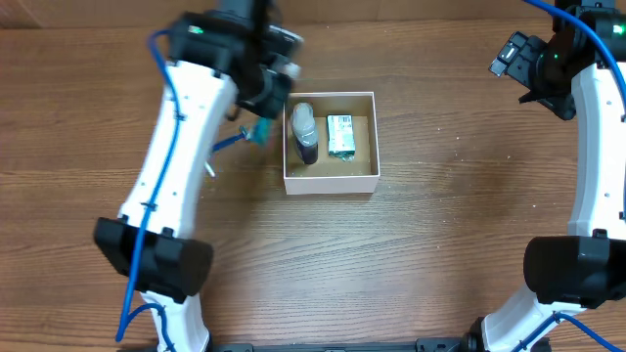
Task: Pack container
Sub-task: 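Carry the toothpaste tube with the left gripper into the box, then release the tube and withdraw the left gripper toward the toothbrush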
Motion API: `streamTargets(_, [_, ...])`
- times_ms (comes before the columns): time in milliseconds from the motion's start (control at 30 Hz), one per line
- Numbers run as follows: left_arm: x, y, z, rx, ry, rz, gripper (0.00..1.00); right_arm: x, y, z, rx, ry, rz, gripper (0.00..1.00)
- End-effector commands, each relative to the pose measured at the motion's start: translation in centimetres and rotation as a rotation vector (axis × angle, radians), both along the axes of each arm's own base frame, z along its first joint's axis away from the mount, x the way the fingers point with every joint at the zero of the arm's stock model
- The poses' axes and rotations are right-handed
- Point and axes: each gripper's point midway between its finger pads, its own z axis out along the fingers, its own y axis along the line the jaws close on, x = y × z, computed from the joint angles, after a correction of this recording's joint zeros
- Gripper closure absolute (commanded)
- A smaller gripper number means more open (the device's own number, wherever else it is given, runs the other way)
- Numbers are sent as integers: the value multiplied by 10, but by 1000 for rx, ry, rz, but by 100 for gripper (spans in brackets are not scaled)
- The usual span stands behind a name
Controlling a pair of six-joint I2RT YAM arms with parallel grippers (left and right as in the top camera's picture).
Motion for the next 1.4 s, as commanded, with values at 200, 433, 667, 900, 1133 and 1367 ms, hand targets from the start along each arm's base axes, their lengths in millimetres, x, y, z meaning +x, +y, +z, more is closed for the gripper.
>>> streamTargets(200, [-32, -62, 11, 121, -128, -456, 79, 0, -2, 5, -12, -13, -4, 0])
streamTargets(433, [-25, -76, -21, 114, -141, -575, 84, 0, -2, 5, -12, -13, -4, 0])
streamTargets(667, [-14, -82, -14, 73, -183, -491, 73, 0, -2, 5, -12, -13, -4, 0])
streamTargets(900, [3, -39, 16, 81, -209, -127, 65, 0, -2, 5, -12, -13, -4, 0])
streamTargets(1133, [35, 74, 20, -37, -131, 487, 55, 0, -2, 5, -12, -13, -4, 0])
streamTargets(1367, [40, 180, 4, -62, -65, 871, 24, 0, -2, 5, -12, -13, -4, 0])
